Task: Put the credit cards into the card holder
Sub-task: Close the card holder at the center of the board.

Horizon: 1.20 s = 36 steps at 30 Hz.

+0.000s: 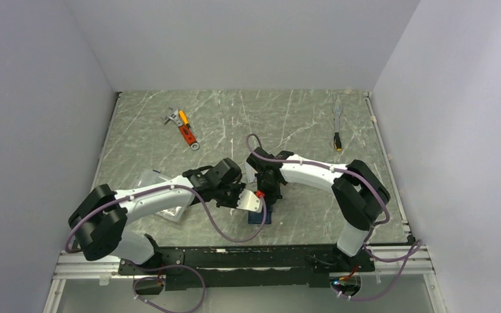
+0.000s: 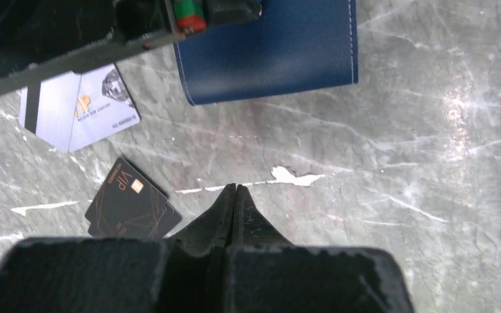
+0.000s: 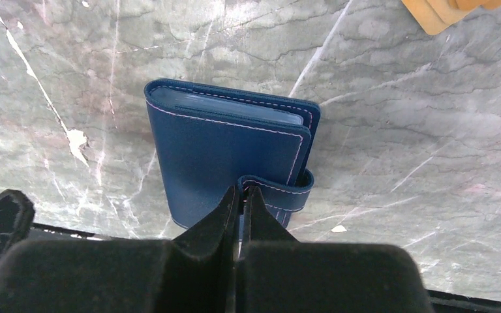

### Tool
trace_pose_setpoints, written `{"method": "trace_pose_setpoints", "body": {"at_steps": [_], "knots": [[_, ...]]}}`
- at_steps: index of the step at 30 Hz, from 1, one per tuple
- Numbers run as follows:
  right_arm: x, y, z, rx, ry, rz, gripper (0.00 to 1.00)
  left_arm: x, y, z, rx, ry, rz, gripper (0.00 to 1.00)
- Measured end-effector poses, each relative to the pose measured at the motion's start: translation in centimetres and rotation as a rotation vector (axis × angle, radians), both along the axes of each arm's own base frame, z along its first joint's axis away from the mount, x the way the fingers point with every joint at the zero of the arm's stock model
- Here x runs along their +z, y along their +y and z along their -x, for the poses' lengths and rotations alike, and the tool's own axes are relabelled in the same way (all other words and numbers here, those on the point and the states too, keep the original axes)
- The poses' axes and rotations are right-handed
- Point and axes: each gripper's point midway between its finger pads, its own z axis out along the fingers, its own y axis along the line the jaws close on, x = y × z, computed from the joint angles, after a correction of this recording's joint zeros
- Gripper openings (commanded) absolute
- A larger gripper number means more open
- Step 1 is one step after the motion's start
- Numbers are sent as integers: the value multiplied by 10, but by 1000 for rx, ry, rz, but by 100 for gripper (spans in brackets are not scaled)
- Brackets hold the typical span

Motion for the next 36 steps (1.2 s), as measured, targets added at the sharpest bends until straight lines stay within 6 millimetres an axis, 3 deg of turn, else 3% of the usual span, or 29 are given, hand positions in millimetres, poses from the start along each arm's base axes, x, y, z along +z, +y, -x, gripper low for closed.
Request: {"method": "trace_pose_setpoints", "body": {"at_steps": [6, 17, 28, 36], "knots": [[-1, 1, 0, 18, -4, 44, 0, 1, 19, 2, 28, 3, -3, 0], [-1, 2, 1, 144, -61, 235, 0, 19, 66, -35, 178, -15, 47, 0], [-2, 5, 2, 201, -84, 321, 0, 22, 118, -45, 272, 73, 45, 0], [-2, 6, 2, 269, -177, 400, 0, 68, 141, -89, 401, 42, 146, 0]]}}
